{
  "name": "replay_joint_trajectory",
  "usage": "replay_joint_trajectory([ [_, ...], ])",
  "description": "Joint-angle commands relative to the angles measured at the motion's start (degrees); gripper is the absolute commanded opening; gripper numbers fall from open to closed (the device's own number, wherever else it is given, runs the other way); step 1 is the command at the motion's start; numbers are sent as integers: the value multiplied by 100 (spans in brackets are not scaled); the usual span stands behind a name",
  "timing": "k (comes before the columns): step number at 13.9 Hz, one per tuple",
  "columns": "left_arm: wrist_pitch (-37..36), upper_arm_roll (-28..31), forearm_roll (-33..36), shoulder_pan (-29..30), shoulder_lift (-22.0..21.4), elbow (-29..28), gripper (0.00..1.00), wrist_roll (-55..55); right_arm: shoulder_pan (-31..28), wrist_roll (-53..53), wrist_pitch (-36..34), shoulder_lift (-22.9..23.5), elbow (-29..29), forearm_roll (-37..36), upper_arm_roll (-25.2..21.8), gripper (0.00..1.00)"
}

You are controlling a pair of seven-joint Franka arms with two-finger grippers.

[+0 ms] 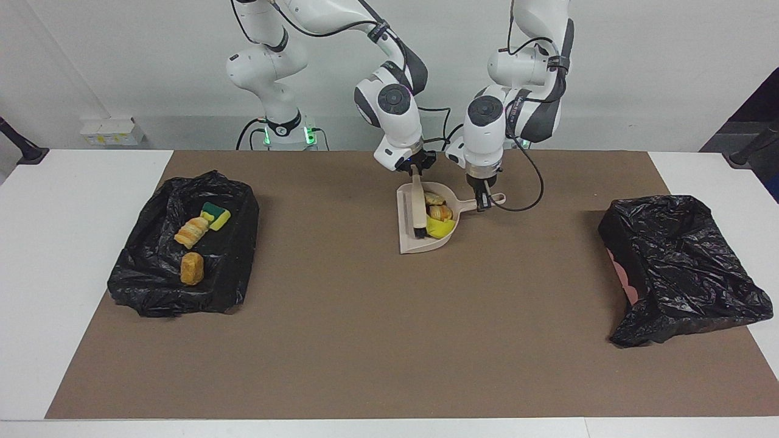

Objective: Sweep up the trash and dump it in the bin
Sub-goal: 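Sweep the remaining sponges and bread into the dustpan with the right gripper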

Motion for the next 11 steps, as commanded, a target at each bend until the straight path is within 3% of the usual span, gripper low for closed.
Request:
replay_joint_trajectory([
  [1,149,263,1,0,36,-59,0,517,-336,-310,-443,-10,-31,-273,11,0],
  [6,166,623,-7,9,80,47,0,1187,-707,-310,-1218,-352,-13,-873,29,0],
  [11,105,1483,-16,9,-8,267,0,2128,109,629,-1043,-581,-57,-1014,46,0],
])
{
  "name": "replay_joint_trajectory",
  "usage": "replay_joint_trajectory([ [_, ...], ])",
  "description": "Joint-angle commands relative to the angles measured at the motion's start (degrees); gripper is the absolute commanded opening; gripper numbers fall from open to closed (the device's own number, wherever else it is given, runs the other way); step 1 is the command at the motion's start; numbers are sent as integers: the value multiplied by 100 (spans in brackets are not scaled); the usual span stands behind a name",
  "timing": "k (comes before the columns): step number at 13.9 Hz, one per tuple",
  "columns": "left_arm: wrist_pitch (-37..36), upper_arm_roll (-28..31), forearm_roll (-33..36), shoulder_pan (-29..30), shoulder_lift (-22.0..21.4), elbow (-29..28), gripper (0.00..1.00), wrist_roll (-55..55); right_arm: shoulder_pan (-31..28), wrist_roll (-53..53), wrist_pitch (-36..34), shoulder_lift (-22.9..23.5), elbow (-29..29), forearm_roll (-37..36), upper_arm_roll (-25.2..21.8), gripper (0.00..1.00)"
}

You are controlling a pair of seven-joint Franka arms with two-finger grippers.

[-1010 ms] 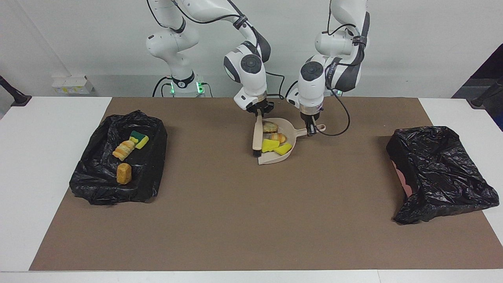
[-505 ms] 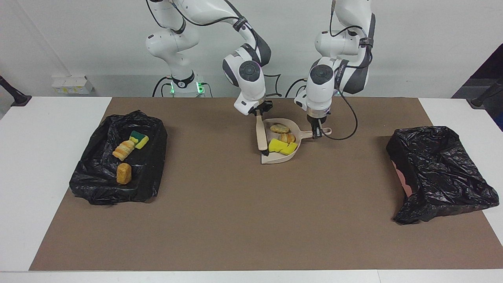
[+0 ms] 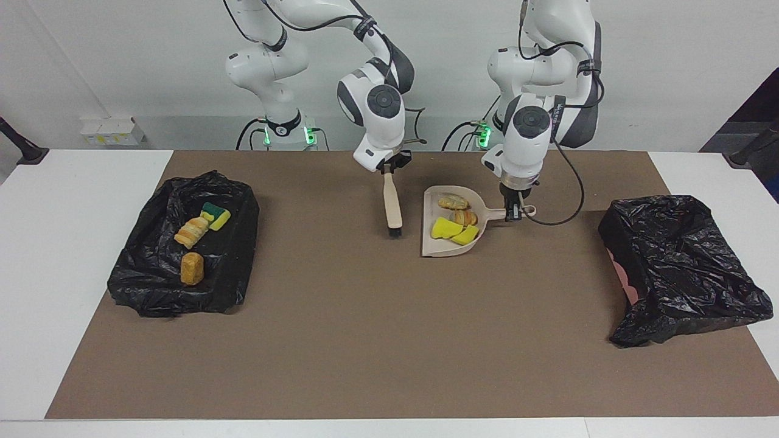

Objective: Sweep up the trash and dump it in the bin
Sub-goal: 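Carry the loaded dustpan with the left gripper to the nearby trash bag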

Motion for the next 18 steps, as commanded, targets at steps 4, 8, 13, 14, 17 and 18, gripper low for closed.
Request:
replay_joint_trajectory([
  [4,-196,1159,-138,-16,-234,397,0,1070,961,1185,924,117,-169,-199,37,0],
  [8,-979,2039,-156,-7,-208,1301,0,1386,1137,1397,1048,303,-152,-190,37,0],
  [13,-1822,3198,-332,54,695,3171,0,1905,1137,1414,786,312,-47,-190,28,100],
  [14,-1832,3261,-254,281,906,3454,0,2089,1137,1423,662,312,67,-198,28,100],
  [17,-1430,3262,-43,896,1180,3825,0,2493,1058,1414,136,198,515,-207,-33,100],
  [18,-1289,3262,132,1020,1294,3930,0,2765,954,1405,-110,67,708,-207,-42,100],
])
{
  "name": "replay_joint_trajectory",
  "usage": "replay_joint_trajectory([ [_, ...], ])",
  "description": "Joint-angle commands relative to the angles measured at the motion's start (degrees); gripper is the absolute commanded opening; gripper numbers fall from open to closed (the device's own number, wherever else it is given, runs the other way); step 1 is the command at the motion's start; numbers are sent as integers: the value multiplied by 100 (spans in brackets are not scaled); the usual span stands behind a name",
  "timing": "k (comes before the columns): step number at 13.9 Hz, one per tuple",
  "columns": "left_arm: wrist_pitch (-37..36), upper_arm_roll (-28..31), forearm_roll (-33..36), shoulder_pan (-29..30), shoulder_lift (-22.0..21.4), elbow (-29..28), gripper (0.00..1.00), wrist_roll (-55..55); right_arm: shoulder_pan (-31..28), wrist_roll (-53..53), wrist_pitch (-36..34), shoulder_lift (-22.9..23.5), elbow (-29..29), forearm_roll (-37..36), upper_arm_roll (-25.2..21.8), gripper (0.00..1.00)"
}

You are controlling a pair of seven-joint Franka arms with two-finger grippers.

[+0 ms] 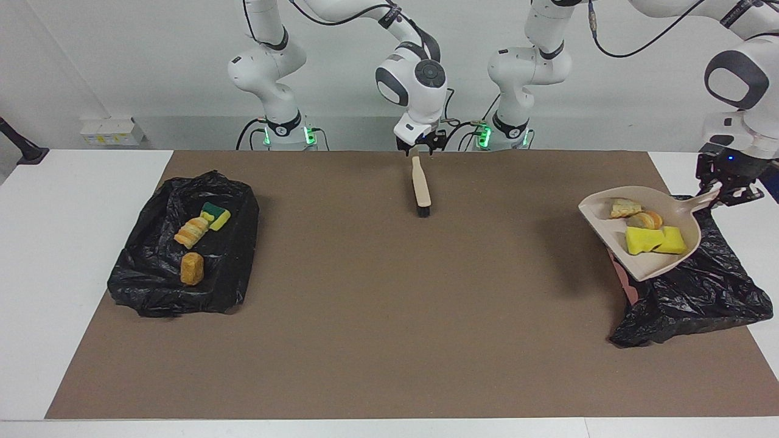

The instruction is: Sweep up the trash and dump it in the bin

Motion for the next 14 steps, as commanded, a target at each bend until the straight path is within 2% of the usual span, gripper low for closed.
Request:
replay_joint_trajectory([
  [1,142,-29,327,353,403,614,0,568,-422,73,-815,-353,596,-237,15,100],
  [3,212,-38,468,599,649,992,0,990,-749,-417,-1597,-460,1114,-587,24,100],
  [5,632,-38,1089,591,659,950,0,1010,-1187,-954,-2161,-443,1616,-808,24,100],
  [7,897,-38,1802,600,711,845,0,940,-1548,-1603,-2356,-460,1872,-1028,6,100],
  [9,1196,-12,1910,591,659,564,0,799,-2136,-2219,-2663,-460,2266,-1029,15,100],
  [14,1188,-3,3129,416,693,633,0,96,-3569,-3688,-3252,-452,2926,-1064,6,100],
])
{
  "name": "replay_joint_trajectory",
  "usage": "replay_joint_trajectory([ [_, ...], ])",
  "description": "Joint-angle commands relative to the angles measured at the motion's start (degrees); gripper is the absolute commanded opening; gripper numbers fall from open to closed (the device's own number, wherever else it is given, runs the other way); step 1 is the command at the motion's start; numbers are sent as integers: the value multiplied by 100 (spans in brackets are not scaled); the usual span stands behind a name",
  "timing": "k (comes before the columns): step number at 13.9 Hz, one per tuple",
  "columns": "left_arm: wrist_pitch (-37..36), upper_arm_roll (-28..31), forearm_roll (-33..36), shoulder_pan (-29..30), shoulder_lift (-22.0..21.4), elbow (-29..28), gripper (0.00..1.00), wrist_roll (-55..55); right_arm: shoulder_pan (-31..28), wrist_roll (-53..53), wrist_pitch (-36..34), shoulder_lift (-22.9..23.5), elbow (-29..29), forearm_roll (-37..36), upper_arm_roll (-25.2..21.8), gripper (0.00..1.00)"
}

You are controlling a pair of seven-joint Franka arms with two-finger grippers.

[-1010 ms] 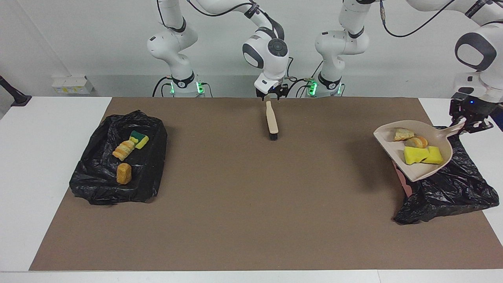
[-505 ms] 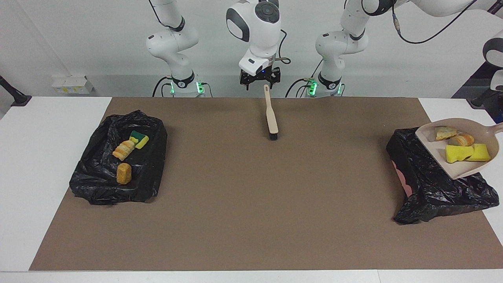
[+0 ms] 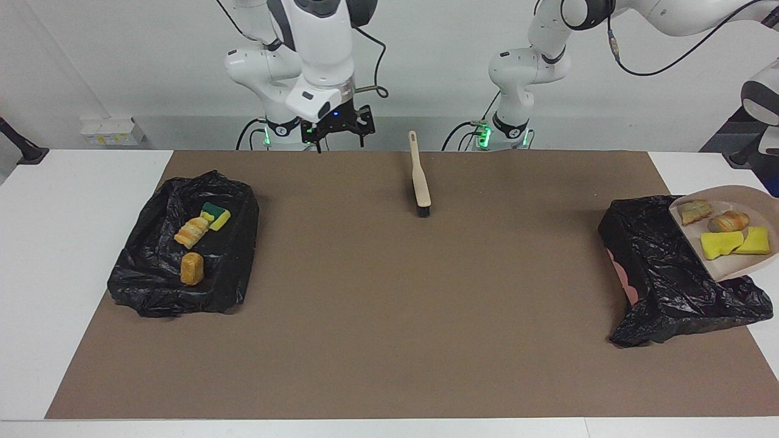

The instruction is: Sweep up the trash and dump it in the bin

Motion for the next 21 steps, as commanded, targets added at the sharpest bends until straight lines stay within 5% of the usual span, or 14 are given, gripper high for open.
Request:
replay_joint_trajectory([
  [1,4,3,880,-154,-82,-23,0,-350,-572,-588,-392,119,443,-255,102,100],
  [7,-980,-14,1454,-523,-170,-6,0,-1473,-1461,-1091,-367,101,470,-687,-292,100],
  [11,-1402,-23,2033,-716,-371,3,0,-1897,-1488,-1082,-120,-3,549,-617,-819,100],
  [15,-2140,-347,2273,-796,-688,-41,0,-2074,-1470,-757,-50,-444,31,-248,-970,100],
  [18,-2545,-612,1792,-796,-820,-164,0,-2135,-1479,-801,-129,-365,197,-186,-961,100],
  [21,-2809,-595,19,-787,-881,-190,0,-2319,-1470,-809,-506,-312,408,-230,-961,100],
])
